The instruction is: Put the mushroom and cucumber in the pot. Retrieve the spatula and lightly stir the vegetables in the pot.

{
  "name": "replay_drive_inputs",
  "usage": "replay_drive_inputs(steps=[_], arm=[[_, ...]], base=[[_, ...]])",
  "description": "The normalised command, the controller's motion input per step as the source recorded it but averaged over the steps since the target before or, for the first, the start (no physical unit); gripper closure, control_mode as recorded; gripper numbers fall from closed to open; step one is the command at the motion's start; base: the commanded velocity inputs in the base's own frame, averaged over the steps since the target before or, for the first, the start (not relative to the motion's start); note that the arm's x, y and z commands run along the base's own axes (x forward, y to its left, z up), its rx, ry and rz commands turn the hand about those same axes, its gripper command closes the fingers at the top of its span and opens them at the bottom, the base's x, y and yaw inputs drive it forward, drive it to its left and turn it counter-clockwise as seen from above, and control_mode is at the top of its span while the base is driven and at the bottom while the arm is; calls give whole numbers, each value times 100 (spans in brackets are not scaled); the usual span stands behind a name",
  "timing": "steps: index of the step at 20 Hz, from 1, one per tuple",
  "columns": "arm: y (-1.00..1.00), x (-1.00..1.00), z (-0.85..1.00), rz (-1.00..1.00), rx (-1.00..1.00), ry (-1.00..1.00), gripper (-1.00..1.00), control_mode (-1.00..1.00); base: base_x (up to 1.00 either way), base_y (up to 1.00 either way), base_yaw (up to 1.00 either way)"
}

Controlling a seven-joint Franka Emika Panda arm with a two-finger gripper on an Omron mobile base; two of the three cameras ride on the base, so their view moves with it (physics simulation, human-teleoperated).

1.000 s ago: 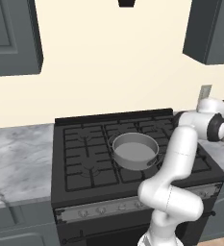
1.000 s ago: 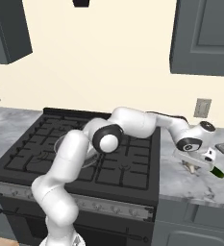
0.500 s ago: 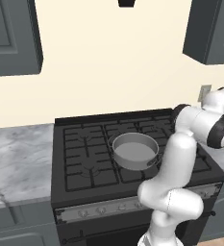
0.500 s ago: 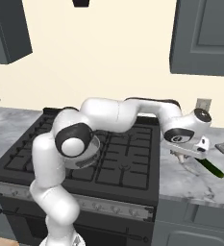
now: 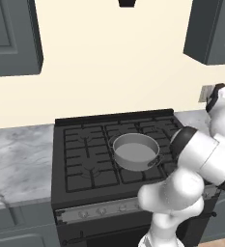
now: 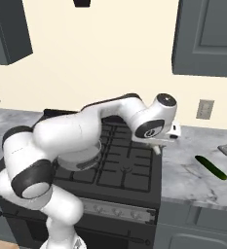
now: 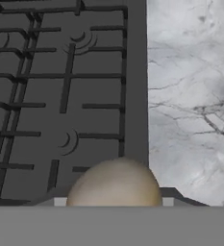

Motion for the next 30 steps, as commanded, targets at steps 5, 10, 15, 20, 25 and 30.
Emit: replay_drive_inputs(steps=[5, 10, 15, 20, 25, 30], arm=[[100, -13, 42, 23, -8, 0, 100, -100], [100, -1, 19, 29, -8, 0, 100, -100], [100, 0, 15, 30, -13, 2, 100, -100], [100, 0, 21, 11, -26, 5, 100, -100], [96, 0, 2, 3, -16, 0, 100, -100], [41, 15, -16, 0, 6, -1, 100, -100]], base=[[0, 0, 0], [0, 0, 0], [0, 0, 0], [0, 0, 0], [0, 0, 0], [0, 0, 0]])
